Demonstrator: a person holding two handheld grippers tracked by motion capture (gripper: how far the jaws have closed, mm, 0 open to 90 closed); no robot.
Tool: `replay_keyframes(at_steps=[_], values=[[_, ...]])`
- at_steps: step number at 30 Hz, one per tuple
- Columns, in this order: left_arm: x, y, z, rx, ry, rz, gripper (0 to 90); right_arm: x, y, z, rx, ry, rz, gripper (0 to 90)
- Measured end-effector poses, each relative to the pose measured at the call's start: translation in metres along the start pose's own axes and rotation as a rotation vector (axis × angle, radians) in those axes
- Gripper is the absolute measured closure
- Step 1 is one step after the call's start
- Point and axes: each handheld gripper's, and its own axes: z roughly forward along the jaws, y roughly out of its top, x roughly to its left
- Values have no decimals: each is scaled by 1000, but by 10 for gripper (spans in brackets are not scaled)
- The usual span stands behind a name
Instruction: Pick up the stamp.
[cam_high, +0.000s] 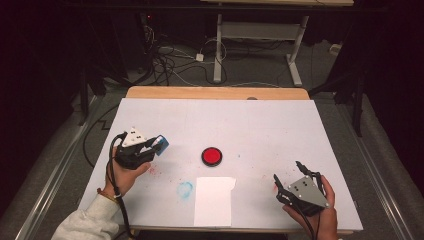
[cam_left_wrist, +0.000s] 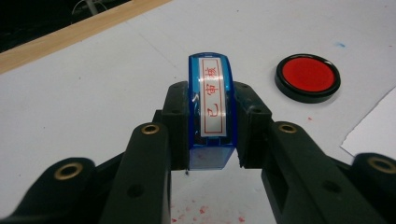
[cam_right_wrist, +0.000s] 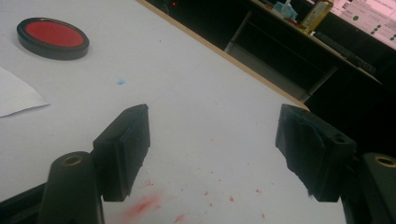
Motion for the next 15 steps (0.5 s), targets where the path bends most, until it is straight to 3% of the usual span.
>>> replay_keyframes(at_steps=[15], values=[[-21, 4, -15, -47, -49, 43, 683, 3, 3, 4, -4, 20, 2, 265]])
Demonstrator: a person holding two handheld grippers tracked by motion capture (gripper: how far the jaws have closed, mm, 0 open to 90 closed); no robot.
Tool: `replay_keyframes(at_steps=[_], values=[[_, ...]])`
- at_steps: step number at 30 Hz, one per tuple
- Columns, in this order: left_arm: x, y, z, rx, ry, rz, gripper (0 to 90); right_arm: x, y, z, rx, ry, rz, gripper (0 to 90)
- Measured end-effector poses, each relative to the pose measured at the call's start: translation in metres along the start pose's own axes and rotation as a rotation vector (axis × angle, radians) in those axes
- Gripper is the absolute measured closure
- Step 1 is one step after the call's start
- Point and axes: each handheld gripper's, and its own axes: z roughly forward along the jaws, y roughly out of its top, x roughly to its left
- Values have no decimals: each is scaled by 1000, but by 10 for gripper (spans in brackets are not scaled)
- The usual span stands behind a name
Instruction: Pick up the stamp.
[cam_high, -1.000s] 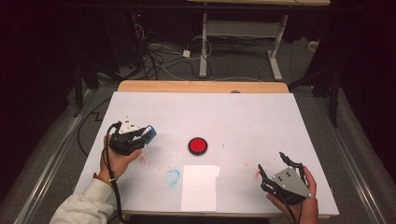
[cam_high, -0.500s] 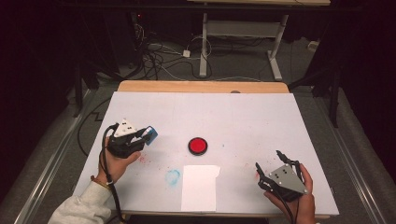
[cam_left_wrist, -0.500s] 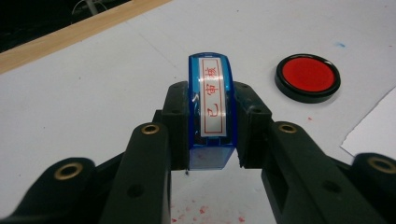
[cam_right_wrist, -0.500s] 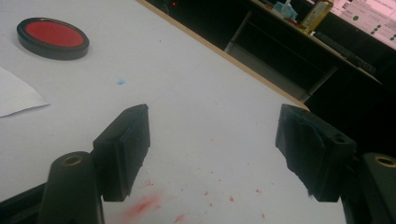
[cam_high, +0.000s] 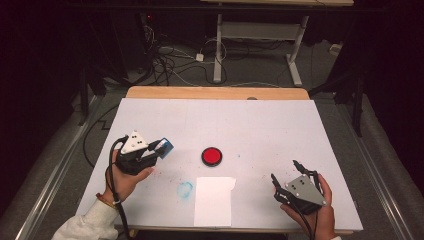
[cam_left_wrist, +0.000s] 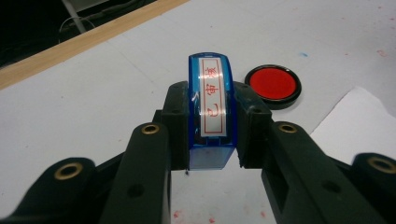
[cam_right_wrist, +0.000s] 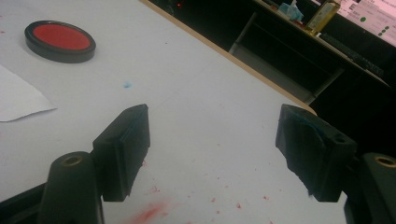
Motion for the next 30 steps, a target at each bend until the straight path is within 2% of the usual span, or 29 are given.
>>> replay_keyframes(at_steps=[5, 10, 18, 25, 30], values=[[-5, 1, -3, -9, -12, 8, 682, 2, 1, 3, 1, 14, -6, 262], [-11, 3, -3, -19, -41, 8, 683, 3, 1, 6, 3, 21, -5, 261], [-21, 6, 2, -26, -80, 29, 683, 5, -1, 9, 16, 34, -10, 260], [-25, 10, 7, -29, -112, 38, 683, 7, 0, 10, 17, 36, -12, 260], [-27, 14, 9, -32, -139, 50, 683, 11, -1, 15, 29, 55, -19, 260]])
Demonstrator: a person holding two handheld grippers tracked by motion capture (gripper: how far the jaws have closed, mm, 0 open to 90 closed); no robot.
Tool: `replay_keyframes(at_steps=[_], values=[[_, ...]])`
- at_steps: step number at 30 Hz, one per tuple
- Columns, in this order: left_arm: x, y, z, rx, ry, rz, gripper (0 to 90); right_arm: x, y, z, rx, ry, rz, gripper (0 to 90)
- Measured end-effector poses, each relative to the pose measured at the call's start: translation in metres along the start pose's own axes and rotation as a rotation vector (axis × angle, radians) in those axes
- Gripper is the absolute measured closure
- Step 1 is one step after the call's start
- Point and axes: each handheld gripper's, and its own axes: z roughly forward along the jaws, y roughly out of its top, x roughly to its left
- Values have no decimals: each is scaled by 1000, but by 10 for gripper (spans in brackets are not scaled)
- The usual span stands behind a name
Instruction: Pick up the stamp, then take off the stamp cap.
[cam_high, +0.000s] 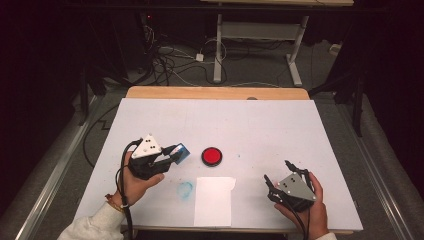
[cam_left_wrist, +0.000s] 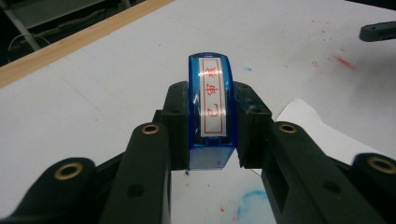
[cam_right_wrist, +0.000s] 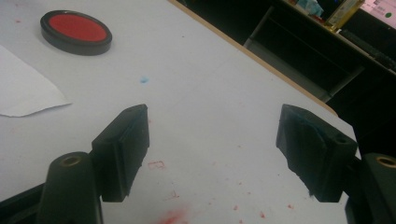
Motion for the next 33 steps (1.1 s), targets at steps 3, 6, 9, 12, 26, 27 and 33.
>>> replay_keyframes(at_steps=[3, 6, 9, 12, 26, 27, 33], values=[[-2, 2, 2, -2, -11, 5, 683, 2, 0, 1, 5, 4, 0, 260], [-4, 5, 7, -4, -23, 1, 682, 5, 2, 3, 3, 13, -1, 258], [-4, 7, 13, -3, -31, 2, 683, 8, 4, 6, -1, 27, -8, 258], [-3, 10, 21, -1, -38, -3, 683, 11, 7, 11, -5, 42, -7, 259], [-8, 25, 53, -4, -76, -8, 683, 25, 36, 47, -18, 165, -17, 241], [-9, 25, 56, -2, -79, -9, 683, 32, 42, 54, -18, 199, -17, 240], [-13, 30, 62, -13, -93, -23, 683, 50, 60, 76, -30, 286, -7, 249]])
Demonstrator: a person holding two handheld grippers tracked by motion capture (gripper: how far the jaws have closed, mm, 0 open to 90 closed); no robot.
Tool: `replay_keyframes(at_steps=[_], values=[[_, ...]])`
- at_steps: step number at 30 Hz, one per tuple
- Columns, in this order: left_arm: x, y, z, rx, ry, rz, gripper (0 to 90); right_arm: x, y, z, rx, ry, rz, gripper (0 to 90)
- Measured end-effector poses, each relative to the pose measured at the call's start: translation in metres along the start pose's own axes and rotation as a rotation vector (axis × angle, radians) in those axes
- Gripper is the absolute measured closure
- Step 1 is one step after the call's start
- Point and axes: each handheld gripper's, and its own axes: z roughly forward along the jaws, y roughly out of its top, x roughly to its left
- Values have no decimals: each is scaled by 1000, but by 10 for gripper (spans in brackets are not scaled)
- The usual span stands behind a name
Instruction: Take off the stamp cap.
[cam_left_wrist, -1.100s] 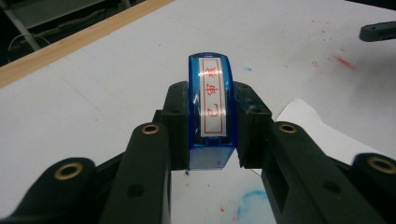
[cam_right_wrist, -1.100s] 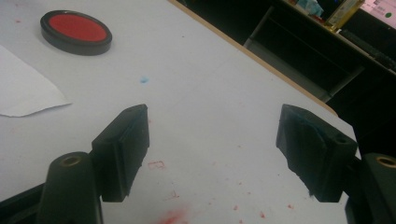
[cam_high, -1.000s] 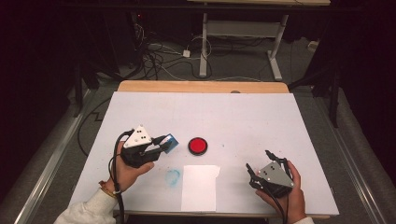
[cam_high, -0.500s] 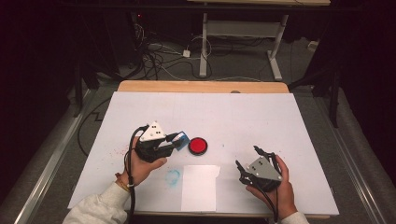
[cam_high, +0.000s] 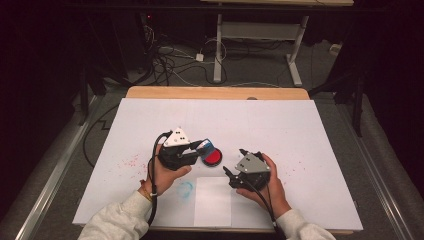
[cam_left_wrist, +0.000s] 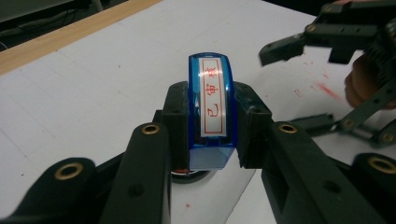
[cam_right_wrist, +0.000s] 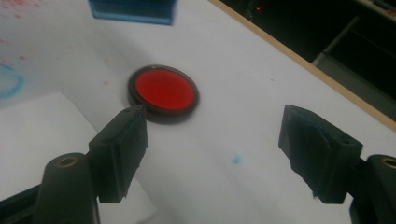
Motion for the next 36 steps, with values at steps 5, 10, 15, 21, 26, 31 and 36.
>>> replay_keyframes(at_steps=[5, 10, 15, 21, 26, 31, 36], values=[[-3, 3, 3, -8, -4, -4, 683, 4, 7, 15, -4, 55, 29, 242], [-4, 4, 7, -14, -11, -14, 683, 9, 14, 23, -23, 62, 35, 250], [-8, 5, 11, -16, -18, -13, 683, 13, 17, 30, -22, 63, 43, 270], [-12, 6, 13, -25, -32, -20, 683, 13, 21, 29, -43, 55, 72, 288], [-18, 9, 11, -32, -37, -6, 682, 11, 21, 27, -67, 71, 111, 311], [-21, 8, 12, -34, -36, -4, 683, 12, 23, 23, -91, 78, 106, 361], [-20, 8, 11, -38, -37, -12, 683, 14, 23, 23, -93, 63, 97, 375]])
